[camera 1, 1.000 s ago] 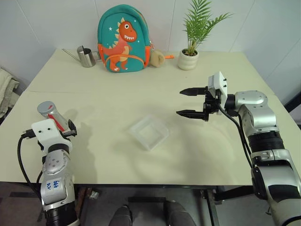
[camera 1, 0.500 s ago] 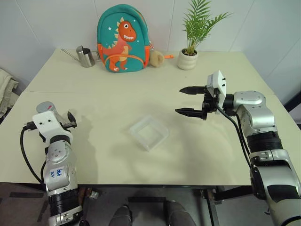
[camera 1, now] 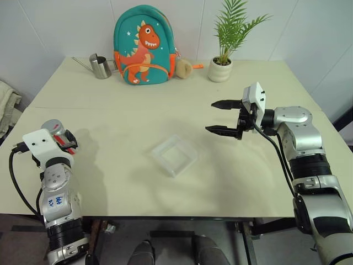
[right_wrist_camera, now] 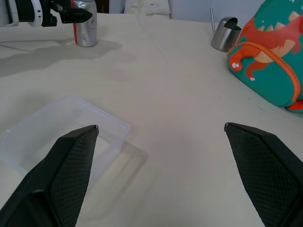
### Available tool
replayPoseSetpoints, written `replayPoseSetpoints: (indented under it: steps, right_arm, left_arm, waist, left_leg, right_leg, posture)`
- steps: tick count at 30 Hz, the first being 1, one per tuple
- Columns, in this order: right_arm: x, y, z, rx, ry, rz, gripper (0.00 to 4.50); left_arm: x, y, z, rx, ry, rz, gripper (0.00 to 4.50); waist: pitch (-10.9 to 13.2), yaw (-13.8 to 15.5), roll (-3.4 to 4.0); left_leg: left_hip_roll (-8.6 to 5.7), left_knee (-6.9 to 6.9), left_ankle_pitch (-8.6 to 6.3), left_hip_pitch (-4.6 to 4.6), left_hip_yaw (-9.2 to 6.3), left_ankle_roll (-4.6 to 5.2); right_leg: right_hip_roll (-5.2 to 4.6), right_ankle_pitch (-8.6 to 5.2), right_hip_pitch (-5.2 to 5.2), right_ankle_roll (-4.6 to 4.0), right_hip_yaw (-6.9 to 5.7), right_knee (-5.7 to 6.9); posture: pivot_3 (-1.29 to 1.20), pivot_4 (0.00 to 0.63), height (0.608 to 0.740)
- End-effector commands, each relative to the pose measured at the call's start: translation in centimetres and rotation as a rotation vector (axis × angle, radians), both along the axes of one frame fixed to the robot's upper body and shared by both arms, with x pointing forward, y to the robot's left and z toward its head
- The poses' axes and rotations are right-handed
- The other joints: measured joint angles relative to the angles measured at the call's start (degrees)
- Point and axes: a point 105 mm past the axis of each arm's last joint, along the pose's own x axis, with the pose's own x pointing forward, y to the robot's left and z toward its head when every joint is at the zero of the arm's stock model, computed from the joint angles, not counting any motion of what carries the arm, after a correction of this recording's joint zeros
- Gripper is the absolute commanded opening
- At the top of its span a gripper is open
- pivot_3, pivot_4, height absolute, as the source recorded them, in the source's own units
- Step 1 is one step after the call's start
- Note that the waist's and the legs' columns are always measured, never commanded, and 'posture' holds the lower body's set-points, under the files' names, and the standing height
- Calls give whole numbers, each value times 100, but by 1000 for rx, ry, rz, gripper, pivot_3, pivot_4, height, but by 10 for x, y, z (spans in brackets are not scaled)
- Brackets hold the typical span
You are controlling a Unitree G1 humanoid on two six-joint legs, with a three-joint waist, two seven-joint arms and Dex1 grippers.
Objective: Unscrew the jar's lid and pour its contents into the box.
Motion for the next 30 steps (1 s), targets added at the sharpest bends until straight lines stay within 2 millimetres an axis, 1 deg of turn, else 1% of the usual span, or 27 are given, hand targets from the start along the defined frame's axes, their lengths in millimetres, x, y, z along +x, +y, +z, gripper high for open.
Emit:
replayPoseSetpoints:
  steps: [1, 7, 10, 16, 22, 24, 25, 26, 28, 30]
  right_arm:
    - [-1, -1, 20, 19, -78, -6, 4500]
    - [2, -2, 25, 31, -97, -28, 4500]
    - [2, -2, 24, 27, -97, -28, 4500]
    - [3, -3, 26, 31, -106, -40, 4500]
    - [2, -6, 26, 28, -107, -52, 4500]
    - [1, -5, 27, 29, -113, -55, 4500]
    - [1, -4, 28, 30, -118, -59, 4500]
    - [0, -1, 30, 41, -126, -68, 4500]
    - [-1, 3, 33, 56, -131, -83, 4500]
    - [-4, 7, 33, 66, -125, -98, 4500]
  left_arm:
    - [-1, 3, 17, 33, -59, -2, 4461]
    - [3, -1, 16, 42, -55, -32, 4461]
    - [6, -2, 16, 38, -56, -37, 3877]
    - [10, -1, 15, 43, -61, -45, 2014]
    - [9, 0, 22, 58, -79, -58, 2009]
    - [10, -4, 27, 74, -84, -96, 2009]
    - [12, -8, 32, 76, -90, -136, 2009]
    - [16, -18, 36, 66, -83, -224, 2009]
    - [20, -32, 41, 56, -71, -337, 2009]
    - [23, -45, 51, 84, -80, -431, 2009]
  waist:
    - [0, 2, 0]
    - [0, -2, 0]
    - [0, 3, 0]
    - [0, -6, 0]
    - [0, -1, 0]
    - [0, -2, 0]
    - [0, -2, 0]
    - [0, 0, 0]
    - [0, 1, 0]
    - [0, 3, 0]
  left_leg:
    - [0, 0, 0, 0, 0, 0]
    - [0, 0, 0, 0, 0, 0]
    - [0, 0, 0, 0, 0, 0]
    - [0, -1, 0, 0, 0, 0]
    - [1, -3, 0, 0, 0, 0]
    - [1, -3, 0, 0, 0, 0]
    - [1, -4, 0, -1, 0, 0]
    - [1, -4, 0, -1, 0, 0]
    - [1, -5, 0, -3, -1, 0]
    - [1, -5, 0, -6, -1, 0]
  right_leg:
    - [0, 0, 0, 0, 0, 0]
    - [0, 0, 0, 0, 0, 1]
    - [0, 0, 0, 0, 0, 0]
    - [0, 0, 0, 0, 0, -1]
    - [0, 0, -2, 0, 0, -1]
    - [0, 0, -2, 0, -1, -1]
    - [0, 0, -2, -1, -1, -1]
    - [0, 0, -2, -1, -1, -1]
    - [0, -1, -4, -1, -1, -1]
    - [0, -1, -6, -1, -1, -1]
  posture:
    - [0, 150, 740]
    - [0, 150, 740]
    - [0, 150, 740]
    - [0, 150, 740]
    - [0, 150, 740]
    - [0, 150, 740]
    - [0, 150, 740]
    - [0, 150, 740]
    - [0, 150, 740]
    - [0, 150, 740]
